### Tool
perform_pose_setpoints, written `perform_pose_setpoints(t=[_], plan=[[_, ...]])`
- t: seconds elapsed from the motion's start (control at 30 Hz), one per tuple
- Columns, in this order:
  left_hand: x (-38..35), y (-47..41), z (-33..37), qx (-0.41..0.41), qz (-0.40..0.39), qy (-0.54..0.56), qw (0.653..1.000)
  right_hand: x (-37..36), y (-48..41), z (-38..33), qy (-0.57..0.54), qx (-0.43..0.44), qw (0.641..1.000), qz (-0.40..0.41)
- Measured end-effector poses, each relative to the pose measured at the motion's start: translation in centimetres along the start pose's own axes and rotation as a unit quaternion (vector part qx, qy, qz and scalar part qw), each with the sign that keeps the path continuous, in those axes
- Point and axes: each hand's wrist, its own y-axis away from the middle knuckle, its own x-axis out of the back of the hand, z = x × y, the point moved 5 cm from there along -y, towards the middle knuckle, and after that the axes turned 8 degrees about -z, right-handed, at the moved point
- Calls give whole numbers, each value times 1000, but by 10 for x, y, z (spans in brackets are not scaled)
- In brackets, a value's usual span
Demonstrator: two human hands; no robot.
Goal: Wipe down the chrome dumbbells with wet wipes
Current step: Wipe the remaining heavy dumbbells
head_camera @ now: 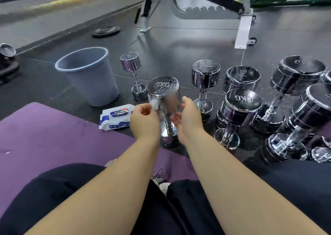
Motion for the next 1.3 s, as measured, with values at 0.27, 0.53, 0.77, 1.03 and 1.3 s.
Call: perform_pose_setpoints(t=[0.27,0.53,0.77,1.03,1.3], plan=[[-15,13,18,-98,-60,-48,992,-6,0,0,-86,14,994,-60],[-13,11,-8,43,-84,116,989,3,-10,-3,3,90,995,41],[-17,-1,-18,167,-53,254,951,0,-12,-12,5,153,985,82],[-21,-6,-35,272,-48,281,919,-7,-29,22,-169,-31,985,29],[-32,-1,-25,312,-143,269,900,0,-35,9,-159,-40,986,-30]])
